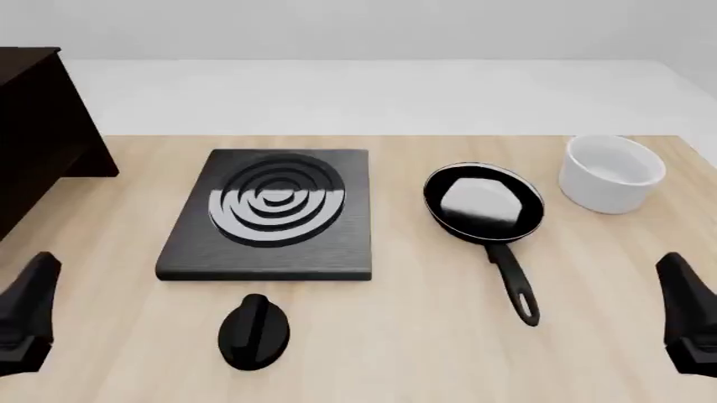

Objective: Put the frying pan on the cabinet shelf.

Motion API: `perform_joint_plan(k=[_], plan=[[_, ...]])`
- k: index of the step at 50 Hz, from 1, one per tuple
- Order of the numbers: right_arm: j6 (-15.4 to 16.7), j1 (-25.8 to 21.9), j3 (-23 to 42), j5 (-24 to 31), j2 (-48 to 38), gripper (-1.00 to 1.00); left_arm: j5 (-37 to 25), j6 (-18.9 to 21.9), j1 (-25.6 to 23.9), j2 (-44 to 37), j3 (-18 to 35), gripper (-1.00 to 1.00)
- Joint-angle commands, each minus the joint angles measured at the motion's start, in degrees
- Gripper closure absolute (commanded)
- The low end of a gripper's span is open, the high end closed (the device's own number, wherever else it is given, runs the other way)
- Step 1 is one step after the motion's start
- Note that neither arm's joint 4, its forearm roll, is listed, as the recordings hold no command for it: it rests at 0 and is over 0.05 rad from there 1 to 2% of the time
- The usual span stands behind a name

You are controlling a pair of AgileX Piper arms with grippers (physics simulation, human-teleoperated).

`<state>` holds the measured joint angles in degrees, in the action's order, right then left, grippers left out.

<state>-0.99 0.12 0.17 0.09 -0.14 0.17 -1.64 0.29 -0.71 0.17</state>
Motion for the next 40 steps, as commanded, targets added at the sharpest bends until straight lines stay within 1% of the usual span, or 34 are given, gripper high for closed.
perform_joint_plan(k=[1,2,3,4,6,7,9,10,11,12,13,14,15,16,18,19,20,21,23,26,27,28,29,30,31,34,35,36,37,38,39,40], plan=[[-0.5,-1.3,1.9,1.5,-0.4,-1.0,-1.1,-1.1,-0.9,-1.0,1.4,-1.0],[1.9,-1.7,2.4,1.8,-0.3,-1.0,-2.5,-1.3,-1.0,-0.1,2.0,-1.0],[3.4,-1.8,2.9,2.5,-0.4,-1.0,-3.6,-2.0,-1.3,-0.1,2.9,-1.0],[4.0,-1.5,3.7,3.5,-0.1,-1.0,-5.0,-2.1,-2.0,0.4,4.1,-1.0],[3.3,-1.0,4.8,4.3,-0.1,-1.0,-6.2,0.2,-2.8,0.6,5.7,-1.0],[2.1,-0.6,5.8,4.9,-0.3,-1.0,-7.6,-0.7,-2.5,0.6,6.9,-1.0],[4.1,-0.9,7.8,6.8,-0.4,-1.0,-9.8,-1.4,-2.7,0.6,9.4,-1.0],[3.1,-0.6,8.4,7.4,-0.4,-1.0,-10.5,-1.7,-2.8,0.5,10.1,-1.0],[0.5,0.2,9.6,8.3,-0.3,-1.0,-11.4,-4.5,-2.7,0.3,10.5,-1.0],[-0.9,1.0,10.8,9.6,-0.6,-1.0,-12.4,-7.5,-2.3,-0.1,11.3,-1.0],[-0.4,1.1,11.8,10.4,-1.4,-1.0,-13.0,-7.5,-2.3,-0.5,12.0,-1.0],[1.5,-0.5,13.4,11.4,-1.9,-1.0,-14.3,-5.6,-2.6,0.2,13.2,-1.0],[3.3,-1.4,14.3,11.9,-2.9,-1.0,-15.5,-5.0,-3.4,0.5,14.7,-1.0],[4.0,-1.3,15.3,12.4,-3.6,-1.0,-16.3,-5.2,-3.8,0.4,15.5,-1.0],[1.7,-1.8,16.9,13.3,-4.4,-1.0,-17.7,-4.5,-4.0,0.3,17.2,-1.0],[0.9,-2.6,17.7,13.7,-5.5,-1.0,-18.4,-3.1,-4.6,0.4,18.1,-1.0],[1.3,-2.5,18.2,14.0,-5.6,-1.0,-18.9,-2.2,-4.7,0.3,18.5,-1.0],[2.6,-2.5,19.2,14.5,-6.7,-1.0,-19.7,-0.6,-5.0,0.3,19.3,-1.0],[3.0,-2.2,20.0,15.0,-7.5,-1.0,-20.3,-0.1,-5.4,-0.3,20.0,-1.0],[1.7,-1.8,21.6,15.7,-8.8,-1.0,-21.5,0.3,-5.8,-1.0,21.6,-1.0],[1.3,-1.9,21.9,15.3,-12.3,-1.0,-21.4,1.0,-6.1,-1.5,21.5,-1.0],[1.2,-1.8,22.0,15.1,-13.1,-1.0,-21.4,1.0,-6.1,-1.6,21.6,-1.0],[2.3,-0.7,22.8,15.0,-14.1,-1.0,-21.0,0.9,-6.5,-2.0,21.6,-1.0],[1.6,-0.7,23.7,15.7,-13.5,-1.0,-20.4,0.5,-6.7,-2.5,21.2,-1.0],[1.7,-0.8,24.1,15.9,-13.8,-1.0,-19.6,0.0,-6.9,-3.8,20.9,-1.0],[1.1,-1.8,26.0,16.5,-17.3,-1.0,-18.5,1.0,-7.5,-4.8,20.8,-1.0],[2.7,-3.5,27.0,17.4,-19.2,-1.0,-18.1,2.1,-8.8,-6.4,20.9,-1.0],[1.9,-5.7,28.2,18.4,-19.7,-1.0,-17.9,2.8,-9.7,-7.2,21.2,-1.0],[2.4,-4.8,30.2,19.9,-19.0,-1.0,-18.1,3.8,-10.3,-8.3,21.9,-1.0],[0.7,-2.0,31.7,21.5,-21.4,-1.0,-18.3,4.1,-10.2,-8.3,22.2,-1.0],[-0.1,-2.7,32.1,21.6,-21.1,-1.0,-18.8,2.8,-10.2,-8.7,23.4,-1.0],[0.6,-3.3,33.0,22.3,-21.4,-1.0,-19.0,0.0,-10.6,-9.5,23.8,-1.0]])
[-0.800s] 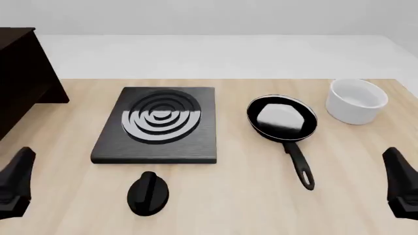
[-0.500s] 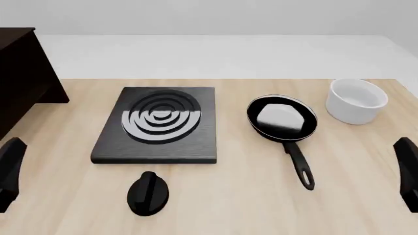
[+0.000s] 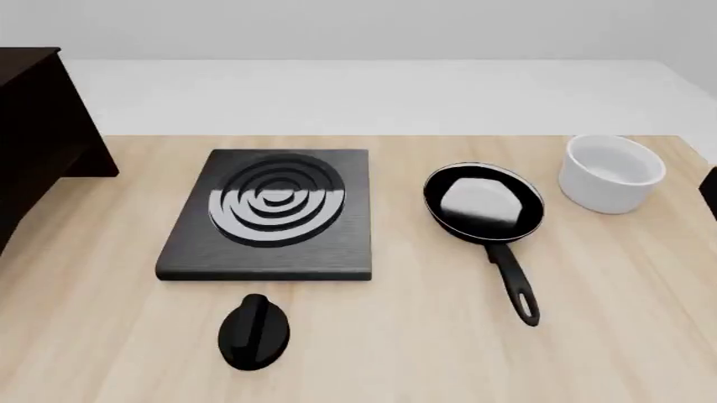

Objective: Put the frying pan on the cabinet shelf.

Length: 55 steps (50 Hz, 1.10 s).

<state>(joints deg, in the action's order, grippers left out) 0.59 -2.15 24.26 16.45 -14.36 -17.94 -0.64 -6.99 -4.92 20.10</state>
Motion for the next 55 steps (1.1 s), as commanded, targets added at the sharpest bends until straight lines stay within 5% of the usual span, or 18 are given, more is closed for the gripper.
perform_joint_plan(k=[1,4,7,10,13,14,16,21,24,32,55], plan=[[-1.5,-1.9,9.9,7.0,-8.4,-1.0,-0.9,-3.0,-3.3,-6.3,4.3,-1.0],[-2.4,-3.3,11.0,8.7,-10.9,-1.0,-1.1,2.8,-5.1,-6.2,5.7,-1.0],[-1.4,-4.9,11.1,9.9,-14.6,-1.0,-1.0,-0.6,-3.8,-7.6,8.2,-1.0],[-2.3,-7.2,12.4,11.3,-17.2,-1.0,-0.1,2.4,-6.4,-8.8,7.3,-1.0],[0.0,-7.0,10.4,11.9,-23.1,-1.0,1.2,4.0,-4.9,-9.3,7.2,-1.0],[3.0,-5.0,10.1,11.6,-25.7,-1.0,2.4,4.8,-4.8,-9.3,6.8,-1.0],[-0.8,-6.3,10.9,11.5,-27.0,-1.0,3.4,1.6,-4.9,-11.4,6.8,-1.0],[-3.4,-5.9,11.3,9.8,-31.9,-1.0,2.2,2.0,-8.4,-11.1,8.8,-1.0],[-5.8,-11.4,10.5,10.4,-37.6,-1.0,2.4,1.6,-8.7,-10.8,8.0,-1.0],[-2.5,-10.3,11.0,8.6,-45.8,-1.0,2.3,-0.2,-6.9,-11.7,8.7,-1.0],[-3.7,-11.4,15.6,6.3,-59.5,-1.0,2.4,-0.4,-7.2,-11.6,7.9,-1.0]])
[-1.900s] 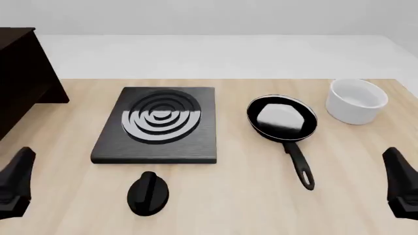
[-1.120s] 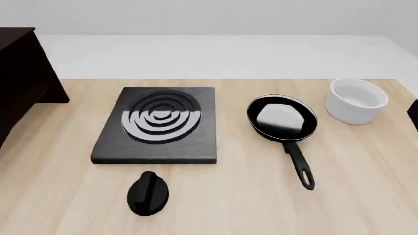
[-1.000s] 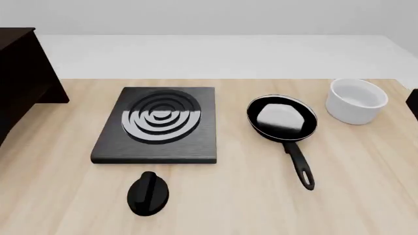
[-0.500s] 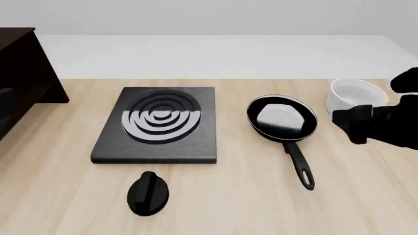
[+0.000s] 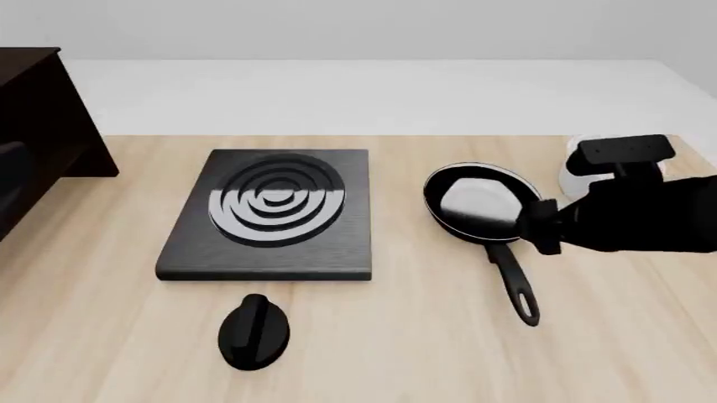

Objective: Put the frying pan on the cabinet shelf.

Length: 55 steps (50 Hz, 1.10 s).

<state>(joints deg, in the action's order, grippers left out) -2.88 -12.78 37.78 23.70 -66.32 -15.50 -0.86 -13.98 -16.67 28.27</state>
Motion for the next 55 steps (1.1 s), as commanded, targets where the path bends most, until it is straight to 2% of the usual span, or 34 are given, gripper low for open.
perform_joint_plan(k=[1,8,13,16,18,20,27,32,40,42,43,47,55], plan=[[-0.2,-1.0,2.1,-0.9,-7.6,-1.0,-0.1,-0.1,-0.4,0.1,-0.3,-1.0],[-1.8,-2.3,1.6,-2.4,-9.7,-1.0,0.4,-0.1,-0.9,-0.2,-0.9,-1.0],[-0.4,-1.0,1.4,-3.8,-11.2,-1.0,0.6,-0.2,-0.6,-0.1,-1.2,-1.0],[-0.8,-0.9,1.5,-4.6,-11.5,-1.0,0.2,-2.8,-1.0,0.2,-0.9,-1.0],[-1.4,-1.9,0.5,-5.7,-12.7,-1.0,0.1,-1.3,-1.4,0.6,-1.1,-1.0],[-0.6,-0.5,0.9,-6.3,-12.9,-1.0,0.3,-1.6,-1.5,0.5,-1.5,-1.0],[-0.8,-1.2,-0.7,-8.5,-15.2,-1.0,1.1,-1.7,-1.6,0.3,-2.7,-1.0],[-2.0,-1.3,-2.6,-11.6,-17.1,-1.0,1.8,-1.1,-1.9,0.0,-3.6,-1.0],[-3.6,-2.3,-6.0,-14.9,-19.1,-1.0,1.9,-1.3,-1.5,-0.1,-3.5,-1.0],[-2.9,-1.8,-6.2,-15.3,-19.1,-1.0,1.8,-1.5,-1.5,-0.1,-3.4,-1.0],[-2.1,-1.0,-5.9,-15.1,-18.7,-1.0,1.8,-3.4,-1.8,-0.2,-3.3,-1.0],[-3.0,-1.9,-6.7,-15.0,-17.5,-1.0,1.7,-2.9,-1.6,-0.3,-3.2,-1.0],[-3.7,-2.3,-8.5,-19.0,-20.7,-1.0,2.2,-2.8,-1.3,-0.4,-3.8,-1.0]])
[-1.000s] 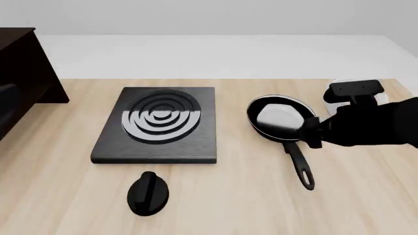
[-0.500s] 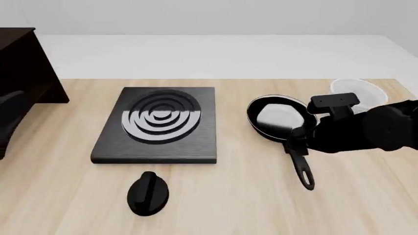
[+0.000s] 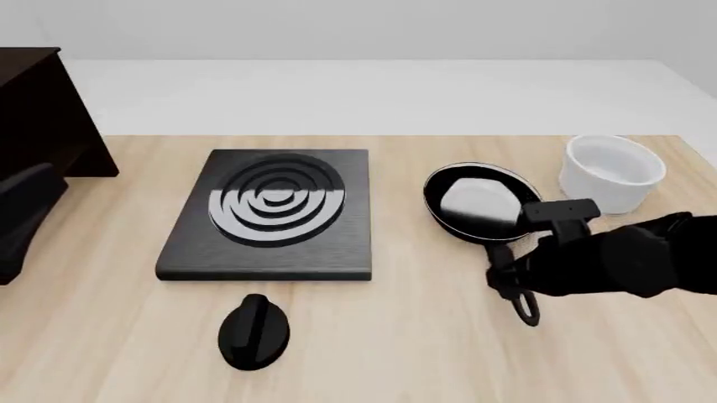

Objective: Put the frying pan on the cabinet shelf.

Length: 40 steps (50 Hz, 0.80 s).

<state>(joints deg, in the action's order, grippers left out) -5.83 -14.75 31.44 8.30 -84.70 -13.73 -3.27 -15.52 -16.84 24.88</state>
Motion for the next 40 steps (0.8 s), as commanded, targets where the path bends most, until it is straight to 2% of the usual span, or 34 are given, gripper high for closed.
perform_joint_plan(k=[1,8,13,14,20,24,30,35,37,40], plan=[[-0.7,-0.4,-2.3,-3.8,-2.4,-1.0,0.6,-0.2,0.2,-0.3,-0.5,-1.0],[-1.4,-0.6,-2.6,-3.5,-1.7,-1.0,0.6,-0.2,0.2,-0.3,-0.6,-1.0],[-0.6,1.2,-2.5,-4.2,-1.1,-1.0,0.6,-0.2,0.2,-0.5,-0.6,-1.0],[-0.7,0.9,-2.5,-4.1,-1.3,1.0,0.5,-0.2,0.2,-0.5,-0.5,-1.0],[0.6,1.0,-2.4,-3.0,0.9,1.0,0.7,-0.1,0.0,-0.5,-0.7,-1.0],[0.1,1.1,-2.5,-2.7,2.1,1.0,0.8,-0.1,0.0,-0.6,-0.9,-1.0],[2.6,2.9,-1.5,-0.4,6.0,1.0,0.9,0.0,0.0,-0.8,-0.9,-1.0],[2.7,3.3,-1.2,1.6,9.8,1.0,1.0,0.0,-0.1,-0.8,-1.1,-1.0],[3.9,4.0,-1.0,2.2,11.4,1.0,1.2,0.0,-0.2,-0.9,-1.3,-1.0],[4.0,4.0,-0.9,3.0,13.8,1.0,1.2,-0.2,-0.3,-0.9,-1.4,-1.0]])
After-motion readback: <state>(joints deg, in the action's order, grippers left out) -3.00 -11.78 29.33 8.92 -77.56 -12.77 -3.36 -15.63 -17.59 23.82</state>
